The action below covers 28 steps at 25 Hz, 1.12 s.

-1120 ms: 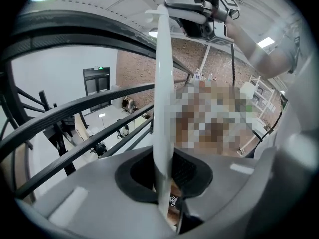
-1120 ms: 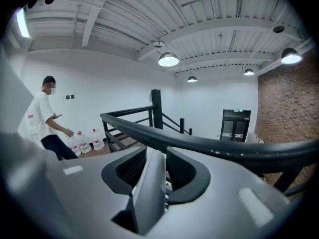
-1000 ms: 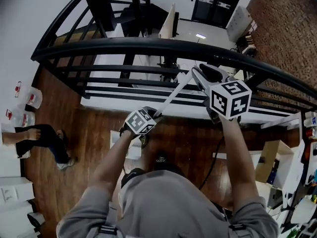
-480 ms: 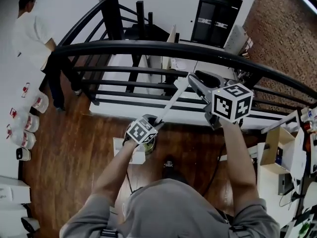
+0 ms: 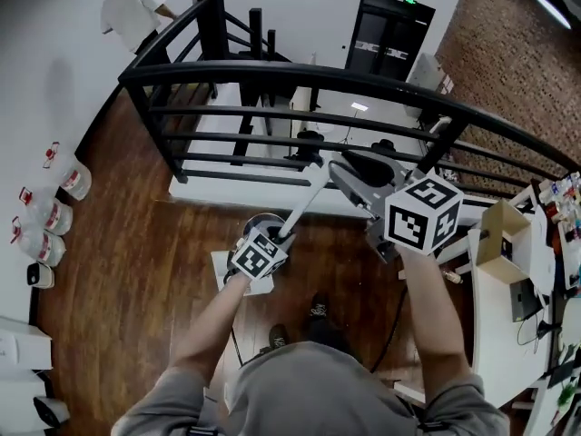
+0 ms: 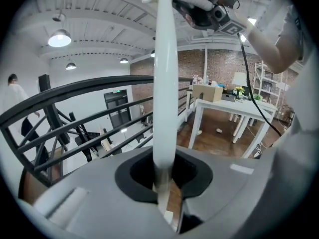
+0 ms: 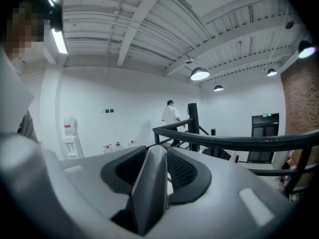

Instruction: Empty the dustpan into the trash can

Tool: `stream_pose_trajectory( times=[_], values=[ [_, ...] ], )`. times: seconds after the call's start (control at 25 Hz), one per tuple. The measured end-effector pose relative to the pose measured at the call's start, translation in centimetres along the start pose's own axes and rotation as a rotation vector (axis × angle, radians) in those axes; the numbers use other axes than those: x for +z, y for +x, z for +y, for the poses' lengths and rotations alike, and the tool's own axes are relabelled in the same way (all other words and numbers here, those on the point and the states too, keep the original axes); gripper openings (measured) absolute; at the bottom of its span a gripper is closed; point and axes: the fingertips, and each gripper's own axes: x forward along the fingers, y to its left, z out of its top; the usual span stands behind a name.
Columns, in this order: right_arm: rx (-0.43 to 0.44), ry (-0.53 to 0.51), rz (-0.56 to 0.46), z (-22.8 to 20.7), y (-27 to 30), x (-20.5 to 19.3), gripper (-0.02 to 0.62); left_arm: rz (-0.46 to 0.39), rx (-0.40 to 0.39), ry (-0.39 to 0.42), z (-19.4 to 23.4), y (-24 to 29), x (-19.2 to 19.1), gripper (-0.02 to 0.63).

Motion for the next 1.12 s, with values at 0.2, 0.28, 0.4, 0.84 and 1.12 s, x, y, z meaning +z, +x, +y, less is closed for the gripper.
stream_pose_trajectory(
  times=[0.2,0.28,0.4,0.84,1.12],
  values=[
    [0.0,-0.105,-0.034,3.3,-2.9,1.2,0.13,-0.105,0.009,-0.002,-1.8,-0.9,1.7,0.049],
    [-0.01,-0.144,-0.044,3.8,-4.4,1.8,0.129,-0.141,0.001,-0.004,-2.8,-0.8,3.0,0.051],
    [-0.048,-0.175,-0.049,3.5,-7.6,2.5,0.129,-0.198,-0.031,-0.023,-5.1,0.1,5.6,0.063],
    [-0.27,-0.238,-0.044,-2.4,-19.7,1.4,0.129,-0.282,-0.104,-0.013,-13.5,5.5,13.6,0.173],
    [-0.36,-0.238,0.017,-6.7,-22.3,-2.8,0.13,-0.254,-0.109,-0.058,-15.9,7.0,12.6,0.166]
  ],
)
